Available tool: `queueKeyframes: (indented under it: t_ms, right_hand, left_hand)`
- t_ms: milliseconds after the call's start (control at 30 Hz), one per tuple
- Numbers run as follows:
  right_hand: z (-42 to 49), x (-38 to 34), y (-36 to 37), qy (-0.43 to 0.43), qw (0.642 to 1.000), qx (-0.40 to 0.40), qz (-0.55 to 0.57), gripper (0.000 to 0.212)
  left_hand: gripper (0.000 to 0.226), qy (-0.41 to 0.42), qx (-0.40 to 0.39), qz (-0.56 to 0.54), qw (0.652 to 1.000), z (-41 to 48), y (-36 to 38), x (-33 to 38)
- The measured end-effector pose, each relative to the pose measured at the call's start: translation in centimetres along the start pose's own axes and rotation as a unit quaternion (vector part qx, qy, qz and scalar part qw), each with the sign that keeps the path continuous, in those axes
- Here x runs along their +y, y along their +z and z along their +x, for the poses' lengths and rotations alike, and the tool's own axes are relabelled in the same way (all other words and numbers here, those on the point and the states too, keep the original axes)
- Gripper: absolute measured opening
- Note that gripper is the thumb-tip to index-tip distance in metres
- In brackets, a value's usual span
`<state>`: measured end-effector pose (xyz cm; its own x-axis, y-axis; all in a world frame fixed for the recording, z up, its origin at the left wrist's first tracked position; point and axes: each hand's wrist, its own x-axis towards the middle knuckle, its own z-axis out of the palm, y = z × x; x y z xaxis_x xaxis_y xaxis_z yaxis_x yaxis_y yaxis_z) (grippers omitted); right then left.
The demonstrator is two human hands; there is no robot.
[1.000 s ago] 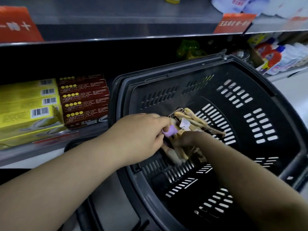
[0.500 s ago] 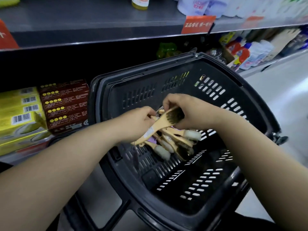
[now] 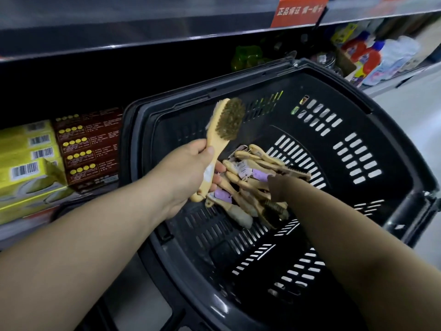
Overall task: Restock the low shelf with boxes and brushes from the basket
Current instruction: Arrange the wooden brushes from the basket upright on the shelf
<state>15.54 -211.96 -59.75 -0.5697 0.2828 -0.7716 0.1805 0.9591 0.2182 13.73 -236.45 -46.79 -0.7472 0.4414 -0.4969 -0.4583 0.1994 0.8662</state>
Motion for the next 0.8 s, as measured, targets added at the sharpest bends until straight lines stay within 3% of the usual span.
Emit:
queueKeyframes:
  t_ms: [233,300,400,500,567,700,800]
  right_hand:
    - [2.0,1.6,2.7,0.033,0.983,0.013,-0.181,0.047]
    - [1.6,1.4,2.0,0.025,0.988,-0.012,-0.155,0.051]
    - [-0.4,1.3,-1.5,-0.037,0.999,-0.012,-0.029,0.05]
    - [-4.1,1.9,-6.0,-0.096,0.987,0.049,0.119,0.03]
    - [-6.8,2.0,-8.4,-0.145,0.975,0.097,0.136,0.036]
    - [-10.4,1.7,-10.7,-0.198,0.931,0.305,0.022,0.03]
    - [-11.8,1.7,-11.0,-0.206,0.896,0.392,-0.021,0.052]
  left_hand:
    - [0.027,-0.008,-0.03,-0.04,0.999,-0.3,-0.1,0.0]
    - [0.026,-0.008,-0.023,-0.029,0.999,-0.3,0.0,0.0]
    - [0.032,-0.003,0.014,-0.01,1.0,-0.1,0.0,-0.1]
    - [0.04,0.002,0.06,0.022,0.998,0.1,-0.1,-0.2]
    - [0.041,0.012,0.077,0.032,0.996,0.2,-0.1,-0.3]
    - [0.04,0.038,0.093,0.025,0.995,0.2,-0.2,-0.3]
    - [0.031,0.058,0.081,0.057,0.993,0.1,-0.2,-0.3]
